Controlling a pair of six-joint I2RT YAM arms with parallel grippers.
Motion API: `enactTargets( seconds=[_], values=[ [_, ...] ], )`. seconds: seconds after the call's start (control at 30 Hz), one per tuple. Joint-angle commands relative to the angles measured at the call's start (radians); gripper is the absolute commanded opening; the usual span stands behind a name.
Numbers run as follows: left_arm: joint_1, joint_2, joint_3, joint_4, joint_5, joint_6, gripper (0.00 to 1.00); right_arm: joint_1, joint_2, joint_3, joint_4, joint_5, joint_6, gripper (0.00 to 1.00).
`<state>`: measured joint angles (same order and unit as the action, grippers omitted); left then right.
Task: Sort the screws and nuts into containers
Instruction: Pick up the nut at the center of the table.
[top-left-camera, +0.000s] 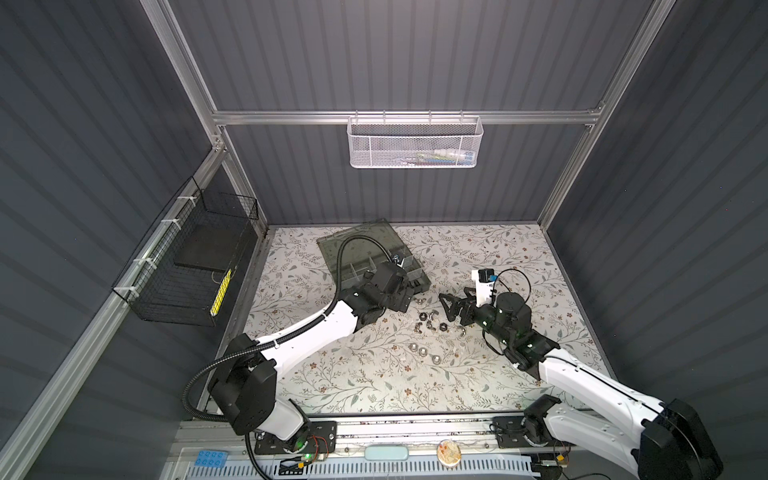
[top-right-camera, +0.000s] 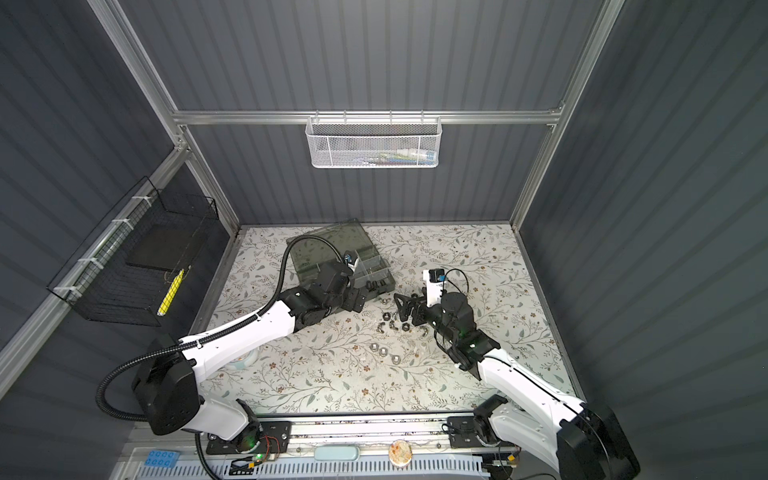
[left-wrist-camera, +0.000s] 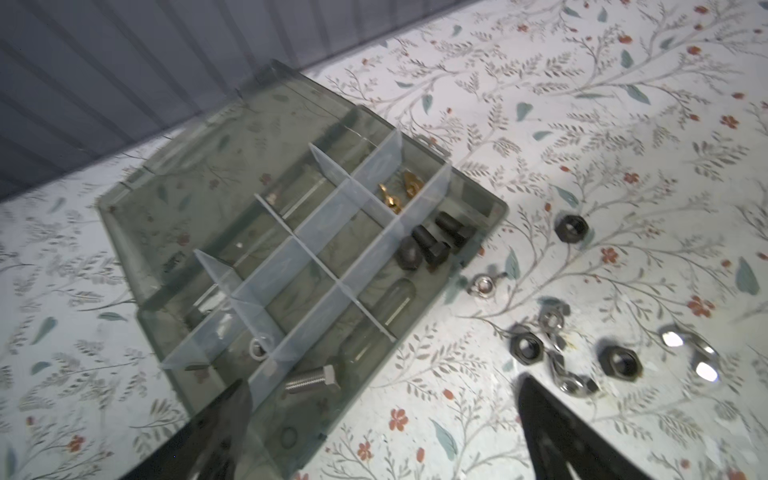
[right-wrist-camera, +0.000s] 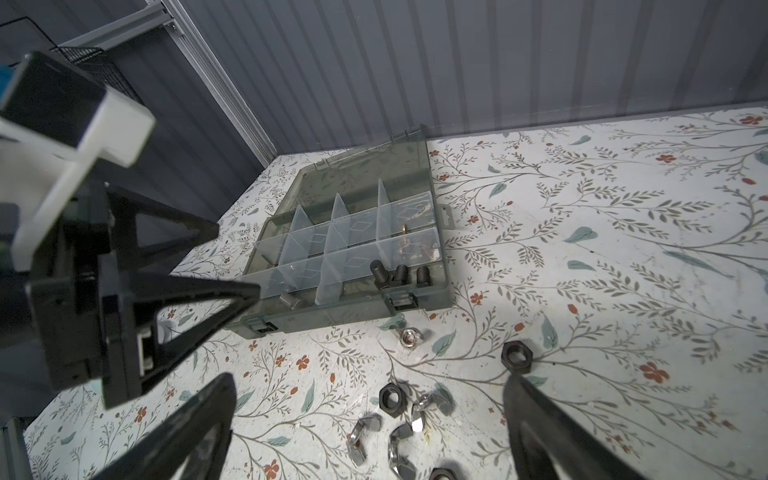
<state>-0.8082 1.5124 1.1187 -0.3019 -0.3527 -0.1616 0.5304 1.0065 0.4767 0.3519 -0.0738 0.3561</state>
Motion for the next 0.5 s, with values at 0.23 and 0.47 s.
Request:
enactTargets(
  seconds=[0.23,0.47],
  values=[
    [-0.064,0.091,-0.106,-0.060,0.331,-0.083,1.00,-0.003,-0.016,-0.016,0.028,0.020,0.001,0.99],
    [-0.113,0.196,-0.131,-0.025,0.318,-0.129,0.95,-0.003,-0.010,-0.019,0.033,0.019,0.003,0.99]
  ],
)
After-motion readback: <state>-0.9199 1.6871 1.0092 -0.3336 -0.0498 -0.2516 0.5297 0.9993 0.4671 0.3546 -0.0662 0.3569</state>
